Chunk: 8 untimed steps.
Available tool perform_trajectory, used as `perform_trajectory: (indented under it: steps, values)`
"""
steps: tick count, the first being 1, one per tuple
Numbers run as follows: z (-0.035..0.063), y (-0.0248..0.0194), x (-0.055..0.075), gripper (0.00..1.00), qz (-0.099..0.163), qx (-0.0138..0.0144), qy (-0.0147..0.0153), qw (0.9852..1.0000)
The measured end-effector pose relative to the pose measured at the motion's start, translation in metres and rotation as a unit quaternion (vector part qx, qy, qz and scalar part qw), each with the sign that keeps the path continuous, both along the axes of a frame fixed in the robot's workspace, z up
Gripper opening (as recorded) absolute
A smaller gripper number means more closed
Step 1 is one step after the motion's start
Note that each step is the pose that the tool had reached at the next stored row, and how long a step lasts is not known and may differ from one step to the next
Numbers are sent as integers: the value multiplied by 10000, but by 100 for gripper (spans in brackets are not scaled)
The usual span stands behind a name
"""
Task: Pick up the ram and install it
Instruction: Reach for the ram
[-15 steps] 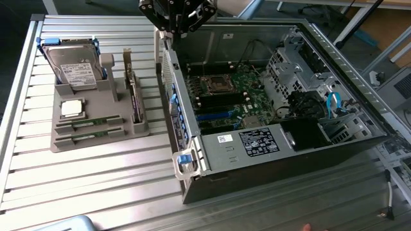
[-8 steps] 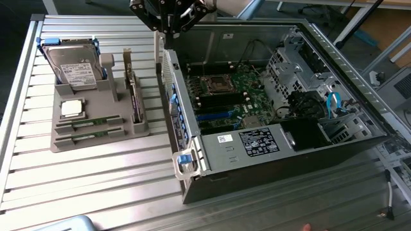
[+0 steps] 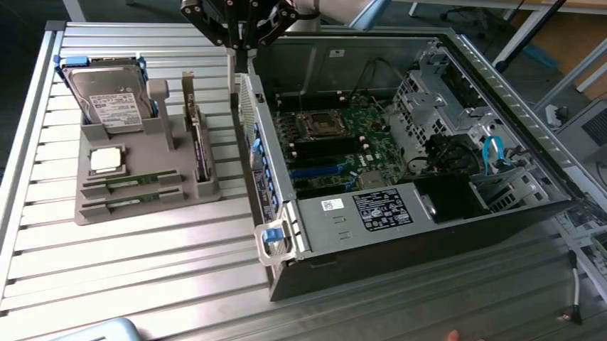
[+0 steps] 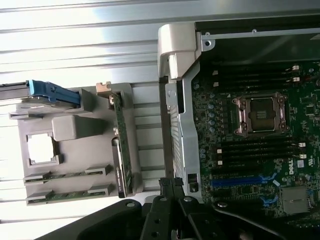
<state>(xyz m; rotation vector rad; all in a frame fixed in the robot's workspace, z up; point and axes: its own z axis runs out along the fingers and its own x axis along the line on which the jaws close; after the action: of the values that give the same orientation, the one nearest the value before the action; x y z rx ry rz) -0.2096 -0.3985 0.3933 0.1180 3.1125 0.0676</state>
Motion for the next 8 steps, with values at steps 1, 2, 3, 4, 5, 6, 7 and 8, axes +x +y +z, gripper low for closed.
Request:
perform_trajectory:
  steps: [1,2,3,4,5,6,7,8]
  values:
    - [0,0,-18,10,0,0,0,10000]
    - [0,0,-36,10,0,0,0,10000]
    - [0,0,-60,10,1,0,0,10000]
    - [0,0,-82,10,0,0,0,10000]
    - [0,0,-107,10,0,0,0,10000]
    - [0,1,-131,10,0,0,0,10000]
    - [0,1,-159,10,0,0,0,10000]
    - [0,1,-185,10,0,0,0,10000]
